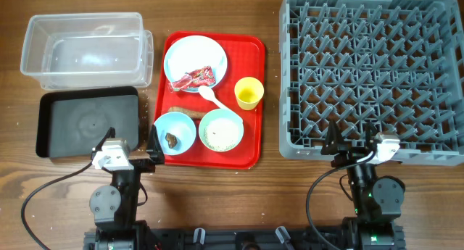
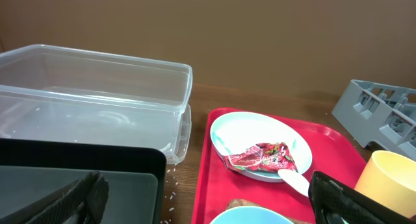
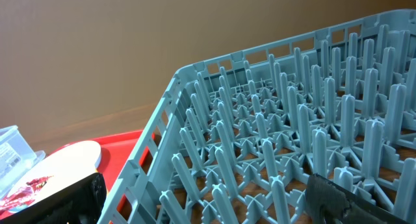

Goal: Sort waste into correct bins and load items into the dishwasher rack
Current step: 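Move the left gripper toward the red wrapper on the blue plate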

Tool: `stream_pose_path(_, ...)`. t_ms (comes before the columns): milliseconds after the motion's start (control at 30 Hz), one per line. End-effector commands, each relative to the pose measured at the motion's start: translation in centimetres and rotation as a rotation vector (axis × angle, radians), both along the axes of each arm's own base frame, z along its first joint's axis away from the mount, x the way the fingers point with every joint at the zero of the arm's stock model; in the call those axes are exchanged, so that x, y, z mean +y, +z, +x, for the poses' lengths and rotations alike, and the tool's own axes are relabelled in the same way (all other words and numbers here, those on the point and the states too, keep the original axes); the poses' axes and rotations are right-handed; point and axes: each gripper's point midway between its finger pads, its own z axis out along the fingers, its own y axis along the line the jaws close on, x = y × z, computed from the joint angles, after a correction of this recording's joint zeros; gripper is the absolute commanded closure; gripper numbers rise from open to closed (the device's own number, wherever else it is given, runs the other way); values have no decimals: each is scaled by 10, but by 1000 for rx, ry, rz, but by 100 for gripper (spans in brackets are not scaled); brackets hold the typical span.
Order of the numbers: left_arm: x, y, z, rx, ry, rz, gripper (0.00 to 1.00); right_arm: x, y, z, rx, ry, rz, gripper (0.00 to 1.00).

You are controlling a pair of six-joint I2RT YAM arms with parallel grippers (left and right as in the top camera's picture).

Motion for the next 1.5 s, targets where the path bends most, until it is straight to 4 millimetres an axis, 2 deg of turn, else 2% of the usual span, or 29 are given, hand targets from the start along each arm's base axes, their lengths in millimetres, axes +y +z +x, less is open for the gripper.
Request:
stream_pose_path(0,-2,-2,0,3,-12,0,0,1,1,0,-4,7,9,0)
stream_pose_path(567,-2,-2,0,3,-12,0,0,1,1,0,-4,8,8,0)
stream_pose_path(667,-2,-2,0,3,-12,0,0,-4,0,0,-7,-13,-83,0)
stream_pose_path(800,-2,-2,0,1,-13,0,0,-3,0,0,-7,-13,-77,0)
stream_pose_path(867,-3,-2,0,1,-13,1,0,-3,13,0,-56,-11,-58,0)
stream_pose_path(933,-2,-2,0,0,-13,1,0,-3,5,0,-20,-17,5,0)
stream_pose_path(1067,-8,0,0,-6,-46,-2,0,7,18,0,-66,41,92,0)
stream_pose_path(1167,-35,19,-3,-84,-205,2,0,18,33,-2,-123,107,88,0)
stream_pose_path(1267,-56,42,-12,-145,-328,13,0,19,71,-9,-204,116,42,0)
stream_pose_path(1333,-60,59,-17,-181,-351,22,0,19,92,-14,-252,115,6,0)
stream_pose_path(1367,-61,73,-21,-209,-359,29,0,19,104,-17,-279,114,-17,0)
stream_pose_path(1433,-69,112,-35,-289,-403,58,0,20,137,-27,-347,112,-73,0)
stream_pose_path(1467,-84,136,-44,-317,-496,120,0,20,152,-33,-383,109,-99,0)
